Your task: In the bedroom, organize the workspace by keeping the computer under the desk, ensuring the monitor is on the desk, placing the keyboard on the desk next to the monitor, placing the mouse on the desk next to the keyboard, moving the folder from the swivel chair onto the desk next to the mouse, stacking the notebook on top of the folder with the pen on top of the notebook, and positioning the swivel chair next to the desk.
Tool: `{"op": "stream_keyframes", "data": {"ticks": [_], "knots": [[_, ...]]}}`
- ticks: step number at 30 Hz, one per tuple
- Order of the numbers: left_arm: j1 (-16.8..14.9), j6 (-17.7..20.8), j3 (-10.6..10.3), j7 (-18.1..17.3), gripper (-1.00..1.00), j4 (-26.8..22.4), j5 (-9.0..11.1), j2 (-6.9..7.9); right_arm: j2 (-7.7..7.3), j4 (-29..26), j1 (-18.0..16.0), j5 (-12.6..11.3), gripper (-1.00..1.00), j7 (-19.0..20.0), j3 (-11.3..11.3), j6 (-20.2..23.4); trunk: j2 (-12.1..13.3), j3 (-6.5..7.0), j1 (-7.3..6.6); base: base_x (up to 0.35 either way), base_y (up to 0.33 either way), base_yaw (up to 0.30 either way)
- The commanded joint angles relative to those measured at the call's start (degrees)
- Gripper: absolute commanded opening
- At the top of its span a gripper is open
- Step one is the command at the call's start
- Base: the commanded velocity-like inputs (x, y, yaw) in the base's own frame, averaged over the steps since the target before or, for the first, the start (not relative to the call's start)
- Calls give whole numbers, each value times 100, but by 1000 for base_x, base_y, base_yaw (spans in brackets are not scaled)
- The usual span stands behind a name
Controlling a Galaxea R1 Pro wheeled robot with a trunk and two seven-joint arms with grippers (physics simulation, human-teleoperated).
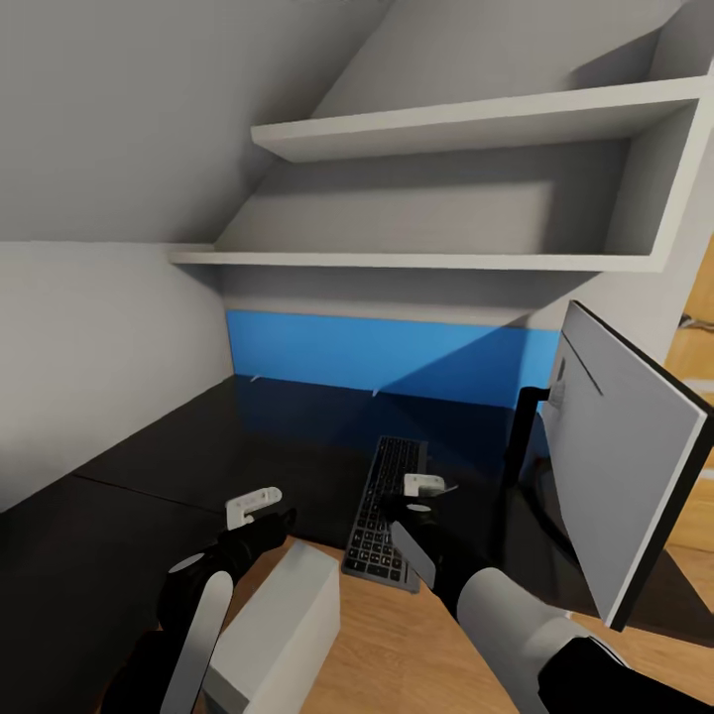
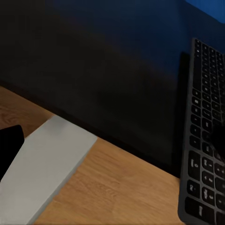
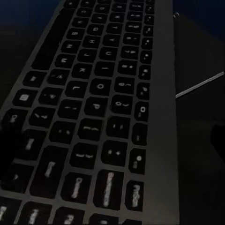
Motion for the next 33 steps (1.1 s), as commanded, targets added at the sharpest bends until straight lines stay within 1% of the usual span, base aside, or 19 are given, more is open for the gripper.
{"op": "stream_keyframes", "data": {"ticks": [1, 3, 11, 16, 23, 24, 33], "knots": [[-4, 17, -2, 54, 100, -8, 59, 0, 0, -127, 3, -11, 100, -44, 14, 25, 38, 12, -23, 0, 0, 0], [-4, 16, -1, 54, 100, -10, 56, 0, 0, -434, 71, -11, 100, -58, 10, 28, 118, 48, -67, 0, 0, 0], [-4, 16, -1, 54, 100, -6, 55, 0, 0, -555, 191, -11, 100, -61, 31, 31, 439, 191, -242, 0, 0, 0], [-4, 16, -6, 54, 100, -4, 55, 0, 0, -707, 254, -11, 100, -61, 30, 33, 439, 191, -242, 0, 0, 0], [-4, 16, 0, 54, 100, -3, 55, 0, 0, -1131, 489, -9, 100, -70, 25, 59, 439, 191, -242, 0, 0, 0], [-4, 16, 0, 51, 100, -3, 55, 0, 0, -1288, 556, -6, 100, -73, 21, 85, 439, 191, -242, 0, 0, 0], [-4, 9, 1, 42, 100, -2, 55, 3, 0, -2135, 982, 23, 100, -180, 1, 194, 439, 191, -242, 0, 0, 0]]}}
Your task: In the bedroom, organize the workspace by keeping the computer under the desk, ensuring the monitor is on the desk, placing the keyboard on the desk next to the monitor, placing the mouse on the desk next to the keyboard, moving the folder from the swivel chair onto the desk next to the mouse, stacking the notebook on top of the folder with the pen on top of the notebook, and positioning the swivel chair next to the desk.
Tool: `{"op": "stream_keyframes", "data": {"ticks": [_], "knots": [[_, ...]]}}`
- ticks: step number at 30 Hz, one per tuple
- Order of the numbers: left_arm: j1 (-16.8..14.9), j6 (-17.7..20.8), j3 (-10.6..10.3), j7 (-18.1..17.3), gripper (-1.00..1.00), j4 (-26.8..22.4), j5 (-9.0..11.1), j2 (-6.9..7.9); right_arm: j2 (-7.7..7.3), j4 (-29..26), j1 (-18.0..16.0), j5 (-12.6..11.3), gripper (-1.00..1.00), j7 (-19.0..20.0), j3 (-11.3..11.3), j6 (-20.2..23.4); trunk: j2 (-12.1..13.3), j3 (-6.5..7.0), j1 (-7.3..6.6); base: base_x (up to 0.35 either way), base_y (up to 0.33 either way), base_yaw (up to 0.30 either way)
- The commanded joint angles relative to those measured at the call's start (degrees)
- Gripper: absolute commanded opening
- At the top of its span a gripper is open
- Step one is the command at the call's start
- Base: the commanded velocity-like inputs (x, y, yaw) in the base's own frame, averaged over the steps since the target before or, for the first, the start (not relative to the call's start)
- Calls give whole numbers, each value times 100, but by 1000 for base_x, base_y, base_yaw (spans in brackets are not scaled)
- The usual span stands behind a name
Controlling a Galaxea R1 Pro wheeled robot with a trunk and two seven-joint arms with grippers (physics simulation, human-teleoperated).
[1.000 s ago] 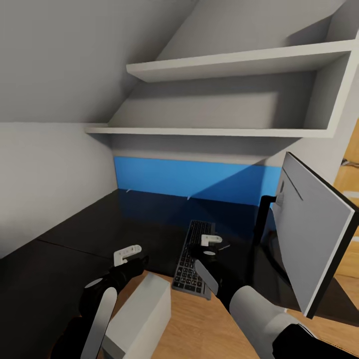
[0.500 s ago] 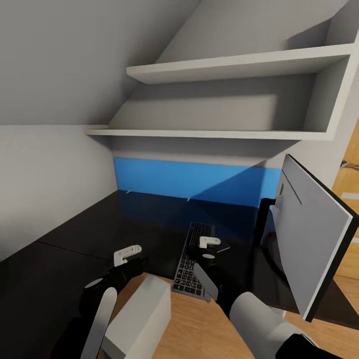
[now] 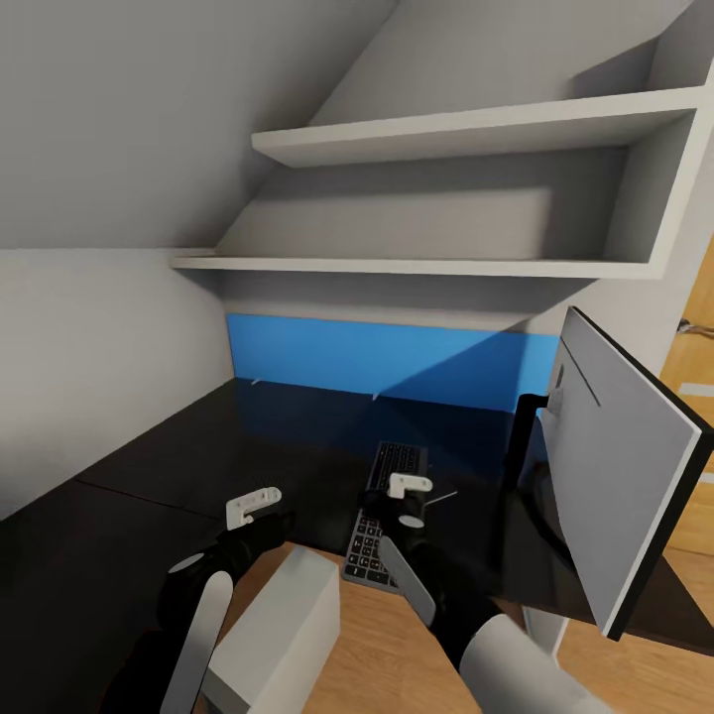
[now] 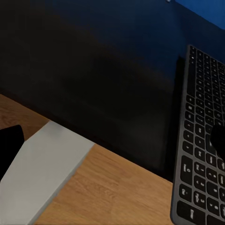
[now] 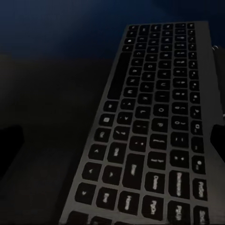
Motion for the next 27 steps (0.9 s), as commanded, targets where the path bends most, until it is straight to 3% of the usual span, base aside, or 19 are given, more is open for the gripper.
{"op": "stream_keyframes", "data": {"ticks": [1, 5, 15, 17, 18, 19, 23, 27], "knots": [[-4, 16, -3, 54, 100, -7, 60, -1, 0, -103, 50, -20, 100, -62, 8, 29, -4, -7, 0, 0, 0, 0], [-4, 16, -3, 56, 100, -7, 60, 0, 0, -452, 267, -14, 100, -136, 3, 36, -4, -7, 0, 0, 0, 0], [-4, 15, -3, 50, 100, -7, 60, -3, 0, -659, 550, -88, 100, -151, 8, -121, -4, -7, 0, 0, 0, 0], [-4, 15, -3, 47, 100, -7, 65, -3, 0, -667, 574, -221, 100, -150, -4, -165, -4, -7, 0, 0, 0, 0], [-4, 15, -3, 42, 100, -7, 74, -3, 0, -674, 621, -995, 100, -148, -27, -348, -4, -7, 0, 0, 0, 0], [-4, 15, -3, 41, 100, -7, 76, -3, 0, -675, 628, -1210, 100, -145, -29, -379, -4, -7, 0, 0, 0, 0], [-4, 15, -3, 43, 100, -7, 77, -2, 0, -675, 636, -1608, 100, -131, -27, -425, -4, -7, 0, 0, 0, 0], [-4, 15, -3, 47, 100, -7, 78, -3, -54, -676, 639, -1755, 100, -123, -25, -448, -4, -7, 0, 0, 0, 0]]}}
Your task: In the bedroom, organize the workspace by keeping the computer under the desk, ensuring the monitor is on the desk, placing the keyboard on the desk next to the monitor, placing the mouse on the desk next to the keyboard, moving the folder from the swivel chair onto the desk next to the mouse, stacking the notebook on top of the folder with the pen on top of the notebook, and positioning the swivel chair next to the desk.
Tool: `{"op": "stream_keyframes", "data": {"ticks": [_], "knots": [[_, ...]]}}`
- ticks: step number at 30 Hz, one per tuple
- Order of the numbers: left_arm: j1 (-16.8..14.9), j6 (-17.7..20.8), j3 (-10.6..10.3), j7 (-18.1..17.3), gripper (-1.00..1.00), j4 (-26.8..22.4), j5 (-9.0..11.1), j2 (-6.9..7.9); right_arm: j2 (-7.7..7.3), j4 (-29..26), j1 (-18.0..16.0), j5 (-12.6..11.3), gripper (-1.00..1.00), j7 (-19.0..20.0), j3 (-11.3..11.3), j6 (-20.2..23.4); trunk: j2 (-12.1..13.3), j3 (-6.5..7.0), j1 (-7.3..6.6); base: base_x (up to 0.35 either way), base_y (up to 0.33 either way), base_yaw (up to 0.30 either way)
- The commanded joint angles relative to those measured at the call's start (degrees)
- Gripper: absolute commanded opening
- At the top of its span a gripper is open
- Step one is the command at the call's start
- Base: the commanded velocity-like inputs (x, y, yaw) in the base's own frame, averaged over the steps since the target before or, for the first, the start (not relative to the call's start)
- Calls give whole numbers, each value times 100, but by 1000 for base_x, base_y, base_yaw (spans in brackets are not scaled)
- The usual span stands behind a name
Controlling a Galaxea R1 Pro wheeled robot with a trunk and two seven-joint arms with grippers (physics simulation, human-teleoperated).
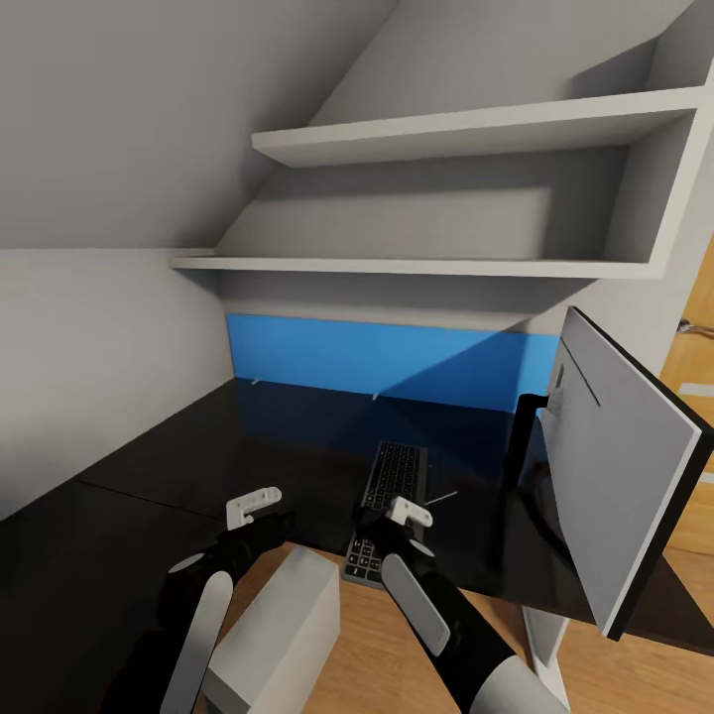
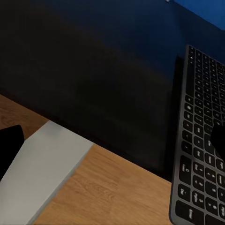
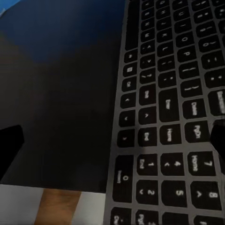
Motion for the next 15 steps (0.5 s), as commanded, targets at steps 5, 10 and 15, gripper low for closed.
{"op": "stream_keyframes", "data": {"ticks": [5, 10, 15], "knots": [[-4, 17, -5, 54, 100, -7, 60, 0, 0, -92, -5, -35, 100, -46, 9, 12, -4, -7, 0, 0, 0, 0], [-4, 17, -7, 54, 100, -7, 60, 0, -6, -117, -5, -36, 100, -47, 3, 21, -4, -7, 0, 0, 0, 0], [-4, 17, -5, 51, 100, -7, 60, 0, -8, -122, -5, -36, 100, -47, 2, 24, -4, -7, 0, -3, 0, 0]]}}
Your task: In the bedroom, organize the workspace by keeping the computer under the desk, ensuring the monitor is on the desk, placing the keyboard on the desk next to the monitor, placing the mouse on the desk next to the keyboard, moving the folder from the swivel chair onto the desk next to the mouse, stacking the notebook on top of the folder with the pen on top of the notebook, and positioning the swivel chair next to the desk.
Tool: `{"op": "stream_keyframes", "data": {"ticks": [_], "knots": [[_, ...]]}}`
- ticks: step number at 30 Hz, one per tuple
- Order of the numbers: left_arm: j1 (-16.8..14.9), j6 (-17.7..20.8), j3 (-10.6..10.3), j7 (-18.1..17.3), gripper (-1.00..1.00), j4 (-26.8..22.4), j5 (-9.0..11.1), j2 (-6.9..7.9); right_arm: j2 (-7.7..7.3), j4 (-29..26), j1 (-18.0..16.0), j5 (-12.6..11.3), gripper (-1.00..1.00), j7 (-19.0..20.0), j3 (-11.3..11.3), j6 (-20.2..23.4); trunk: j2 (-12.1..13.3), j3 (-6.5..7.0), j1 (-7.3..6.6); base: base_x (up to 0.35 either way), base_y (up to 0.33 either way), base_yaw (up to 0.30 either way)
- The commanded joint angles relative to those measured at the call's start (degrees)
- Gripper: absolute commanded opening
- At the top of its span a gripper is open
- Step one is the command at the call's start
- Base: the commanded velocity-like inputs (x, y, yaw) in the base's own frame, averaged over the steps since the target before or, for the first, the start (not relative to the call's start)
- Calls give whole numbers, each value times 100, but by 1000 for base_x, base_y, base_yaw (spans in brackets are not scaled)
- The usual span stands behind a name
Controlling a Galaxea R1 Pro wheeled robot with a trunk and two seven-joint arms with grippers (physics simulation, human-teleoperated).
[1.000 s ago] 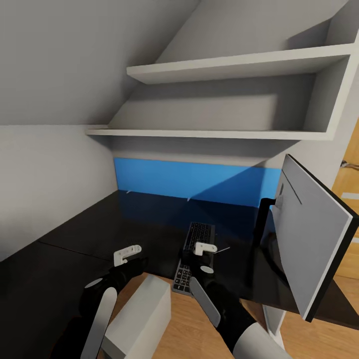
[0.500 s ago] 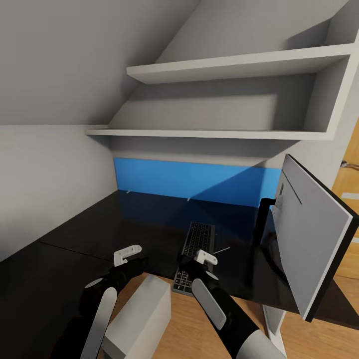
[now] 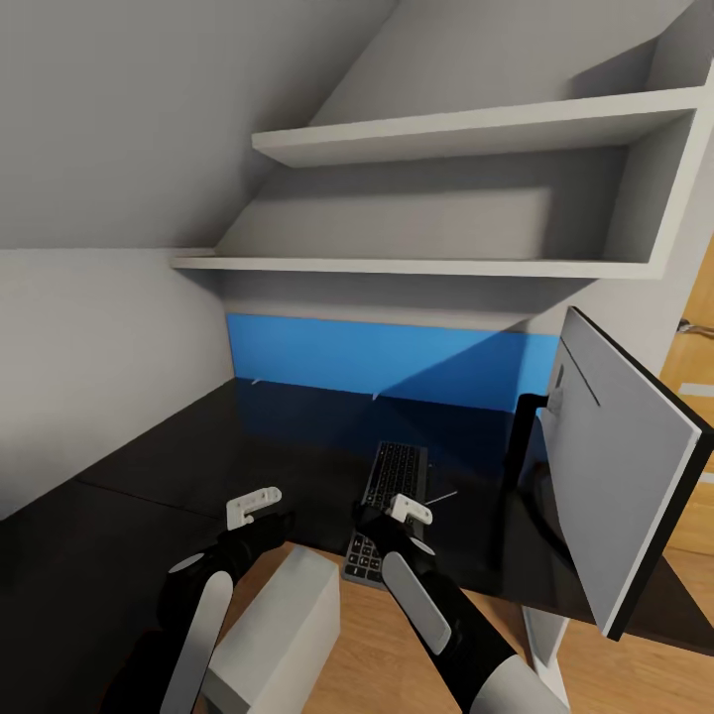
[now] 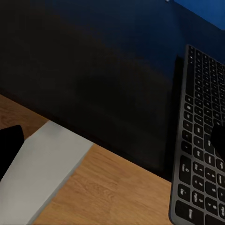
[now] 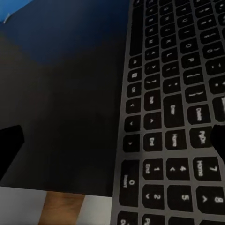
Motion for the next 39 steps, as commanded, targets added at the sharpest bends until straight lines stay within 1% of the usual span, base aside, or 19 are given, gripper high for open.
{"op": "stream_keyframes", "data": {"ticks": [1, 25, 39], "knots": [[-4, 17, -3, 52, 100, -7, 60, 0, -1, -9, -5, -21, 100, -39, 9, 20, -4, -7, 0, -77, 0, 0], [-4, 17, -10, 48, 100, -7, 69, 0, -3, -10, -5, -20, 100, -39, 12, 20, -4, -7, 0, -209, 0, 0], [-4, 25, -34, 34, 100, -28, 69, -14, -2, -10, -5, -13, 100, -39, 15, 19, -4, -7, 0, -37, 0, 0]]}}
